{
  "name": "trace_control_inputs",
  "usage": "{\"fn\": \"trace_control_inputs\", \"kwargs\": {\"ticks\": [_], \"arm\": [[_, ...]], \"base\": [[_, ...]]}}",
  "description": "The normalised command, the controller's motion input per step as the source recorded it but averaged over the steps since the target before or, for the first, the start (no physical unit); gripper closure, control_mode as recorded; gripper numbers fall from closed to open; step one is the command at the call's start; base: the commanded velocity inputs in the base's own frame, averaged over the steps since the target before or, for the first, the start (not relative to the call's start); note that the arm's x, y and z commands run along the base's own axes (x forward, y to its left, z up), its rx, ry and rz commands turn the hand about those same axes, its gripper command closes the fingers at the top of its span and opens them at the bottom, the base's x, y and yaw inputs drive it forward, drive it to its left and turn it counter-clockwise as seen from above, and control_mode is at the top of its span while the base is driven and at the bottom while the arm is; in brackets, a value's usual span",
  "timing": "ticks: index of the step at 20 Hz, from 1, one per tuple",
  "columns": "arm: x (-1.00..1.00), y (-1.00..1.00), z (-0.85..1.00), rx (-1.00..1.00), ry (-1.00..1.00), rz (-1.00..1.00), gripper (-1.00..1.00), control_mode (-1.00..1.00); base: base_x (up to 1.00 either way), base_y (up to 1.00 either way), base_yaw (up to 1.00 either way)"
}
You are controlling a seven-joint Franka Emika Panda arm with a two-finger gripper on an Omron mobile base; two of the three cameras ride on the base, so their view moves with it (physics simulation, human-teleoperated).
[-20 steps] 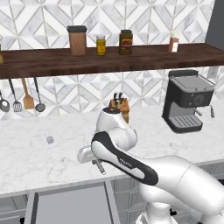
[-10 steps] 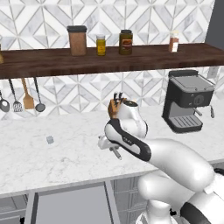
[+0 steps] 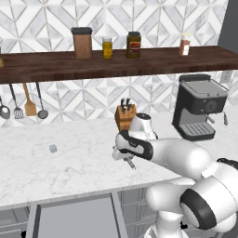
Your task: Pick the peeler from the drawer and place it on the counter.
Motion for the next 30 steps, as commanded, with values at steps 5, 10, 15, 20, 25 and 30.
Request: {"fn": "trace_control_inputs", "kwargs": {"ticks": [5, 10, 15, 20, 25, 30], "arm": [[0.36, -0.16, -0.08, 0.00, 0.00, 0.00, -1.00, -1.00], [0.35, -0.04, -0.01, 0.00, 0.00, 0.00, -1.00, -1.00], [0.13, -0.01, 0.04, 0.00, 0.00, 0.00, -1.00, -1.00], [-0.53, 0.00, 0.78, -0.02, -0.06, 0.00, -1.00, -1.00], [-0.85, -0.13, 1.00, 0.00, -0.01, 0.00, -1.00, -1.00], [-0.97, -0.42, 0.90, 0.00, -0.01, 0.00, -1.00, -1.00]], "base": [[0.00, 0.00, 0.00], [0.00, 0.00, 0.00], [0.00, 0.00, 0.00], [0.00, 0.00, 0.00], [0.00, 0.00, 0.00], [0.00, 0.00, 0.00]]}}
